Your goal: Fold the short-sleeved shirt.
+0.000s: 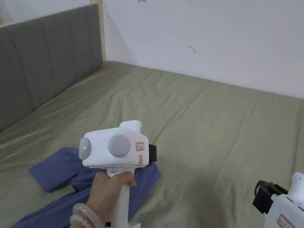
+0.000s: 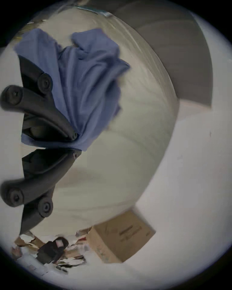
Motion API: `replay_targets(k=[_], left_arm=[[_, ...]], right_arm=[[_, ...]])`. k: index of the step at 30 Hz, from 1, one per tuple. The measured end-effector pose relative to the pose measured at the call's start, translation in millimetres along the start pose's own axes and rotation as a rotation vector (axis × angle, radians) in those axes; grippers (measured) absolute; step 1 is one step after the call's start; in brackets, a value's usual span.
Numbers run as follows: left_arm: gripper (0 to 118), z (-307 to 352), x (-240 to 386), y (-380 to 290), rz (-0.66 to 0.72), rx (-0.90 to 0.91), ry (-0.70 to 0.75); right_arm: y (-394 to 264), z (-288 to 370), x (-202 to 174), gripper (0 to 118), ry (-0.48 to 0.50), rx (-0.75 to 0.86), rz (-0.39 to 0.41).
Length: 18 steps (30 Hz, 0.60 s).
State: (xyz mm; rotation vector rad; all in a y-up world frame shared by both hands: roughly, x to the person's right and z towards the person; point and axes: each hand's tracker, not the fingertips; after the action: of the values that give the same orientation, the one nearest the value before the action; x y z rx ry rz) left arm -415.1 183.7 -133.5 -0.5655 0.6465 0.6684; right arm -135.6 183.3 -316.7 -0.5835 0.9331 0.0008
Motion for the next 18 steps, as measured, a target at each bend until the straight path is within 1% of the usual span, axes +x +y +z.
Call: replay_targets(k=[4,6,9,10,12,14,15,17,18], left_arm=[[5,-7,110,-15,-0.114,-0.032,-0.269],[5,-4,163,-31,-0.196,-0.051,-0.392],[5,0,216,-62,-0.261,-0.092,-0.514],[5,-3,226,-76,-0.242,-0.106,-0.526],[5,-21,237,-103,-0.304,-0.182,-0.521],[5,-44,239,-137,-0.368,-0.243,-0.398],[5,-58,235,-156,-0.378,-0.295,-0.381],[5,-81,224,-187,-0.372,-0.405,-0.306],[5,-91,216,-202,-0.360,-0.450,-0.296]], right_arm=[[18,45,51,0,-0.106,0.099,-0.060],[24,67,75,0,-0.169,0.132,-0.085],[26,95,107,0,-0.255,0.168,-0.120],[25,103,118,0,-0.278,0.170,-0.134],[19,114,133,0,-0.335,0.168,-0.156],[10,120,145,0,-0.350,0.153,-0.167],[5,120,149,0,-0.354,0.140,-0.175],[-4,119,155,0,-0.364,0.113,-0.186],[-7,117,157,0,-0.369,0.100,-0.184]])
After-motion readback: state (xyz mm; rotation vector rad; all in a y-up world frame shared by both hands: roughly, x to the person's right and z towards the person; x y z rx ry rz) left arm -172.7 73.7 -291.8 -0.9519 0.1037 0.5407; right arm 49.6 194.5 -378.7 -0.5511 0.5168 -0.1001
